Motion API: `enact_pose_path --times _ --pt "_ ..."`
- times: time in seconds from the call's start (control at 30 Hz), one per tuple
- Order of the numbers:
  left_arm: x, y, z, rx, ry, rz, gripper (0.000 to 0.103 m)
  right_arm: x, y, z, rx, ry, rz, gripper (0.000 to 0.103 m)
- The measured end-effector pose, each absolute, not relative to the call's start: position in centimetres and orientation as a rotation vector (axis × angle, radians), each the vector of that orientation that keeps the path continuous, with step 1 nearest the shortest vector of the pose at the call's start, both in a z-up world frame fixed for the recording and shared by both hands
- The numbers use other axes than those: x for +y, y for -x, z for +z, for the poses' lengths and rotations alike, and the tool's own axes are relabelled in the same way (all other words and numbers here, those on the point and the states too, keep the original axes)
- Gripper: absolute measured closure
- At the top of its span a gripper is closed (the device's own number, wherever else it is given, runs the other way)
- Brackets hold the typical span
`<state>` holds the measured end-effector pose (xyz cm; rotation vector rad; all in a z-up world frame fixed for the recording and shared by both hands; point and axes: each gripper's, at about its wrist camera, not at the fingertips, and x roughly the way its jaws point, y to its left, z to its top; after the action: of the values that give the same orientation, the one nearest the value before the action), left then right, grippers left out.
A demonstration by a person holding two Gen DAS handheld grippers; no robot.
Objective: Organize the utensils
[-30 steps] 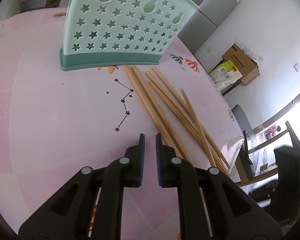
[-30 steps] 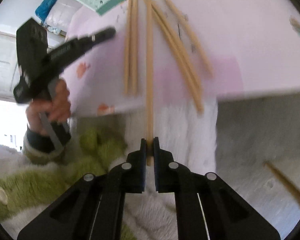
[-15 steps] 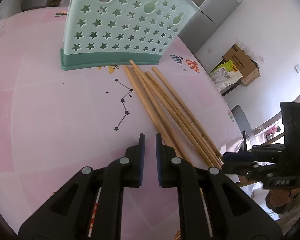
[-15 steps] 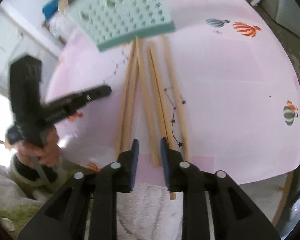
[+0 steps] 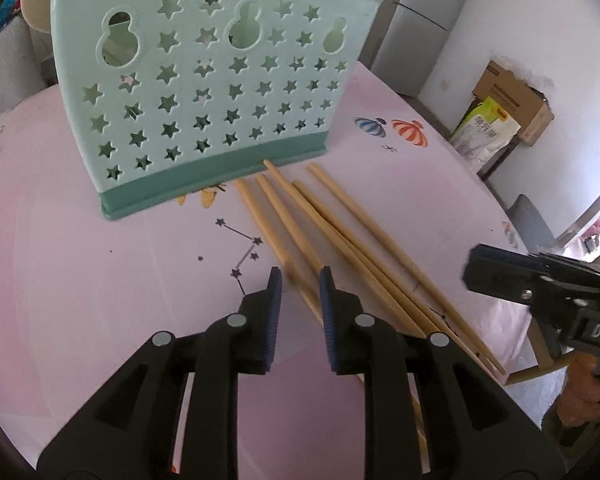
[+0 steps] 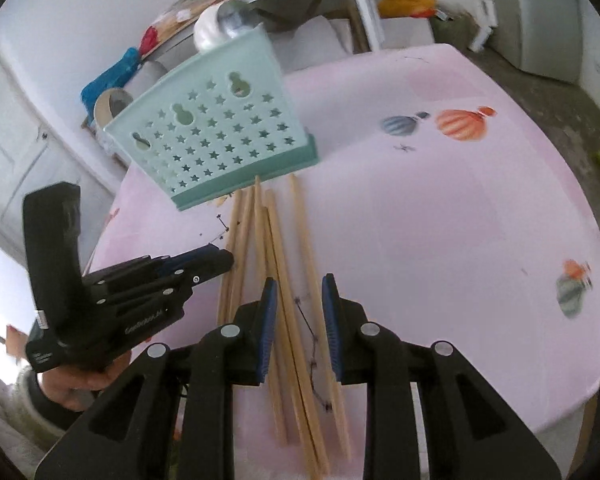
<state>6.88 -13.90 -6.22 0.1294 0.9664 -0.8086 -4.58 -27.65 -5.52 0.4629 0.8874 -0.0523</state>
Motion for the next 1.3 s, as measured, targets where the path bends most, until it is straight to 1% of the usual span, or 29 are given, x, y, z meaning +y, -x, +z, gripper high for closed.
enact_pose_path --times 0.07,0.23,0.33,0.43,0.7,0.8,0.87,0.9,0.93,1.03,1.1,1.2,1.3 --pt "-13.7 -7.1 -6.1 0.971 -0.137 -0.793 0.092 -27.4 3.2 -5.8 0.899 -0.417 -0.040 0.081" --pt "-12.6 -7.1 -5.8 0.970 -0.163 -0.757 0.096 -26.9 1.2 -6.3 0.927 -0.338 -0.011 0.087" --pt "-11.6 -7.0 -5.7 0.965 -0.176 -0.741 0.097 -26.9 0.8 -6.9 0.954 -0.327 0.001 0.091" --pt "-10.7 -7.1 -5.7 0.970 -0.173 -0.726 0.098 -27.1 0.7 -7.8 0.975 -0.332 -0.007 0.097" --pt "-7.9 -6.8 -5.6 1.014 -0.124 -0.696 0.098 -28.0 2.4 -7.9 1.008 -0.383 -0.094 0.098" --pt "-7.2 -6.8 -5.5 1.039 -0.104 -0.709 0.097 -28.4 3.2 -7.9 1.020 -0.408 -0.104 0.097" --pt "-7.4 -7.0 -5.5 1.048 -0.109 -0.715 0.093 -28.6 3.4 -7.9 1.025 -0.423 -0.099 0.097" --pt "-7.5 -7.1 -5.4 1.047 -0.120 -0.714 0.088 -28.6 3.4 -8.0 1.026 -0.431 -0.099 0.096" --pt "-7.7 -7.4 -5.3 1.043 -0.140 -0.714 0.085 -28.6 3.4 -8.0 1.027 -0.435 -0.099 0.096" --pt "-8.9 -8.4 -5.2 1.046 -0.207 -0.716 0.085 -28.6 3.0 -8.2 1.037 -0.454 -0.096 0.094" --pt "-9.6 -9.0 -5.1 1.038 -0.237 -0.713 0.085 -28.5 2.7 -8.2 1.038 -0.459 -0.087 0.087" --pt "-10.5 -10.4 -5.0 1.029 -0.275 -0.695 0.085 -28.4 2.3 -8.0 1.044 -0.450 -0.083 0.081" --pt "-11.1 -11.2 -4.9 1.013 -0.311 -0.686 0.085 -28.4 1.7 -7.9 1.050 -0.432 -0.085 0.079"
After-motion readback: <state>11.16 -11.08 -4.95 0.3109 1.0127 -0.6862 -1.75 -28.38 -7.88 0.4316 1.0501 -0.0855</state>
